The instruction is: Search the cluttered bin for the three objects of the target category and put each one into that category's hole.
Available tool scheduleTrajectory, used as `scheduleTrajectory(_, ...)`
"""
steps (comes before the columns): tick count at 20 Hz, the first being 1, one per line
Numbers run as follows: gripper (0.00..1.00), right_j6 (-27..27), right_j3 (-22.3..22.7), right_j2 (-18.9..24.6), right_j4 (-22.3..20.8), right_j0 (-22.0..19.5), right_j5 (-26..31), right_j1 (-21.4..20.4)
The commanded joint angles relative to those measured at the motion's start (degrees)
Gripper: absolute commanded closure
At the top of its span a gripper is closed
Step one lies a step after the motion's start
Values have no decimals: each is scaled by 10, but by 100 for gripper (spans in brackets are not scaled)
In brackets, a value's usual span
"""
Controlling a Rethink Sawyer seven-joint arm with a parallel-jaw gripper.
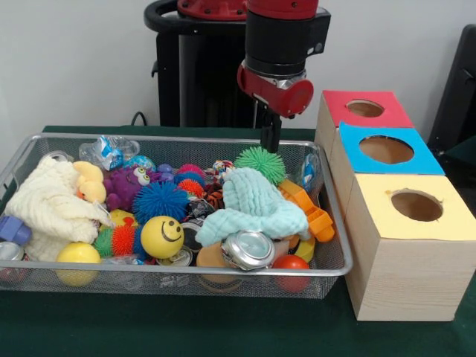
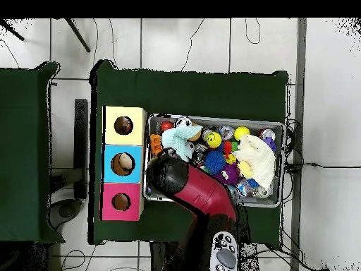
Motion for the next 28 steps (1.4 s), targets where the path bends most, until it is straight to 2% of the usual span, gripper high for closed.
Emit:
scheduleTrajectory(1,100,-10,111,116,-53,-33,-86,-14)
scheduleTrajectory(6,100,-7,134,135,-89,-52,-105,-23)
scheduleTrajectory(12,100,5,147,138,-127,-63,-96,-49)
scheduleTrajectory(18,100,4,179,145,-170,-102,-119,-81)
scheduleTrajectory(22,100,-12,182,136,-194,-123,-73,-121)
scheduleTrajectory(26,100,-23,187,142,-223,-142,-71,-133)
scheduleTrajectory(28,100,-32,183,158,-240,-167,-79,-127)
